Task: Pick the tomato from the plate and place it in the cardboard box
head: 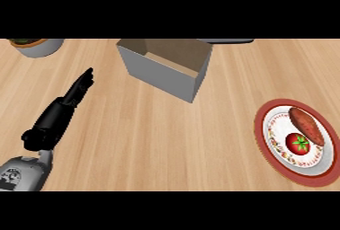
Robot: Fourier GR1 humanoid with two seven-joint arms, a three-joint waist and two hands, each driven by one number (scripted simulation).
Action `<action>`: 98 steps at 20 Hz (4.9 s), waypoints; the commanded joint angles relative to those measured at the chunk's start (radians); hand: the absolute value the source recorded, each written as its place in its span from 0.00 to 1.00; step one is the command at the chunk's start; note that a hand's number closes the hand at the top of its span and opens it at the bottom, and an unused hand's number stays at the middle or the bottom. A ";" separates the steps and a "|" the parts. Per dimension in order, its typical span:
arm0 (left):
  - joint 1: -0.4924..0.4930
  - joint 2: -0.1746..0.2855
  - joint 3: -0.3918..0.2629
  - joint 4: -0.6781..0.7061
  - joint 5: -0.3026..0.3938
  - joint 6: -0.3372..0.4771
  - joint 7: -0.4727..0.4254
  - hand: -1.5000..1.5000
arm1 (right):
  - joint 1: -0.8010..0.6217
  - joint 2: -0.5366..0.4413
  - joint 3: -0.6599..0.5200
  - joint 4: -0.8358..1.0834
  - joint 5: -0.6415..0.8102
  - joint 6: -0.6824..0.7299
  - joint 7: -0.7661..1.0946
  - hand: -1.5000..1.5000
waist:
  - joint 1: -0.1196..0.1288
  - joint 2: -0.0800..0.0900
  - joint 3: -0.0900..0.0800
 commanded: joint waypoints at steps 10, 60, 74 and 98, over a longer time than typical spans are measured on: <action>0.002 -0.005 0.027 0.037 -0.011 -0.047 -0.080 0.50 | 0.073 -0.215 0.090 0.025 0.425 0.031 -0.188 0.00 | 0.031 0.005 -0.004; -0.026 -0.197 0.144 0.040 -0.208 -0.167 -0.055 0.50 | -0.032 0.253 0.401 -0.191 1.237 0.199 0.364 0.00 | 0.022 0.003 -0.002; -0.035 -0.223 0.199 0.090 -0.239 -0.212 -0.075 0.50 | -0.149 0.332 0.344 0.008 1.377 0.180 0.328 0.00 | 0.024 0.003 -0.002; -0.041 -0.221 0.212 0.033 -0.231 -0.280 -0.051 0.50 | -0.331 0.709 0.620 0.049 1.543 -0.091 0.202 1.00 | 0.094 0.011 -0.005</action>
